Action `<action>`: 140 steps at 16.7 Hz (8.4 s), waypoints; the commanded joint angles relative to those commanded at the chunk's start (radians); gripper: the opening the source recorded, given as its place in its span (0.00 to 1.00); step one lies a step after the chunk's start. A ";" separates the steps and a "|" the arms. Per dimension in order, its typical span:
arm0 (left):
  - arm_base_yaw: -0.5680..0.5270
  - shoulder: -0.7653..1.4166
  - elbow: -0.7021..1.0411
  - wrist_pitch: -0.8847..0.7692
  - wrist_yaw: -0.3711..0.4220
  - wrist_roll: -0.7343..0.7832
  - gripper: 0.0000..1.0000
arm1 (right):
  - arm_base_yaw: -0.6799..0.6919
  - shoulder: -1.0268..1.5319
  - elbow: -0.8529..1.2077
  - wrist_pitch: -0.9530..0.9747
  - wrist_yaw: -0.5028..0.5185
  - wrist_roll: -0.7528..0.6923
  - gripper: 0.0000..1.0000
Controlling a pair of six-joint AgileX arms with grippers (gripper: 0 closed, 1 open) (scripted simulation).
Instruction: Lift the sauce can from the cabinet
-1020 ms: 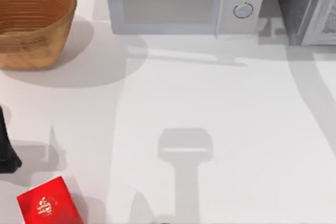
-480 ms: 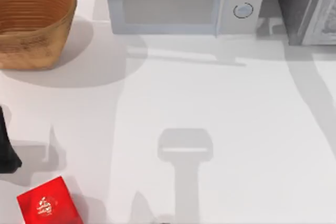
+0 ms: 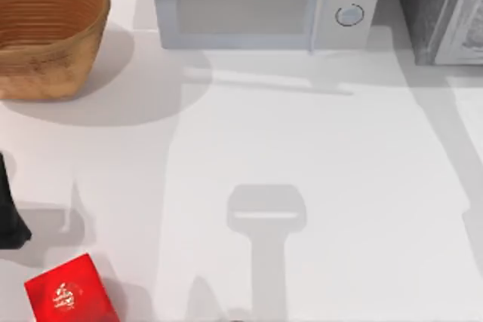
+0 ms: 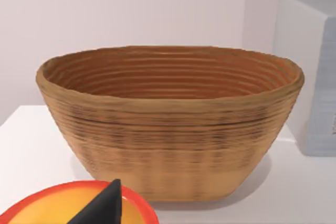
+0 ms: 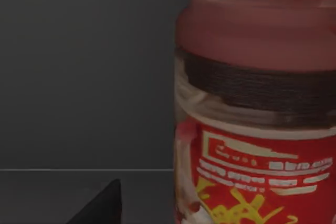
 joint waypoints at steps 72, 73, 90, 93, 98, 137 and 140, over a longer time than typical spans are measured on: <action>0.000 0.000 0.000 0.000 0.000 0.000 1.00 | 0.012 -0.643 -0.518 -0.102 0.007 -0.001 0.00; 0.000 0.000 0.000 0.000 0.000 0.000 1.00 | 0.000 -0.711 -0.639 -0.069 -0.007 -0.003 0.00; 0.000 0.000 0.000 0.000 0.000 0.000 1.00 | -0.159 -1.619 -1.995 0.389 -0.184 -0.020 0.00; 0.000 0.000 0.000 0.000 0.000 0.000 1.00 | -0.159 -1.619 -1.995 0.389 -0.184 -0.020 0.00; 0.000 0.000 0.000 0.000 0.000 0.000 1.00 | -0.170 -1.552 -1.961 0.448 -0.219 -0.018 0.00; 0.000 0.000 0.000 0.000 0.000 0.000 1.00 | -0.296 0.644 -1.227 1.885 -1.060 -0.011 0.00; 0.000 0.000 0.000 0.000 0.000 0.000 1.00 | -0.280 0.665 -1.204 1.885 -1.041 -0.012 0.00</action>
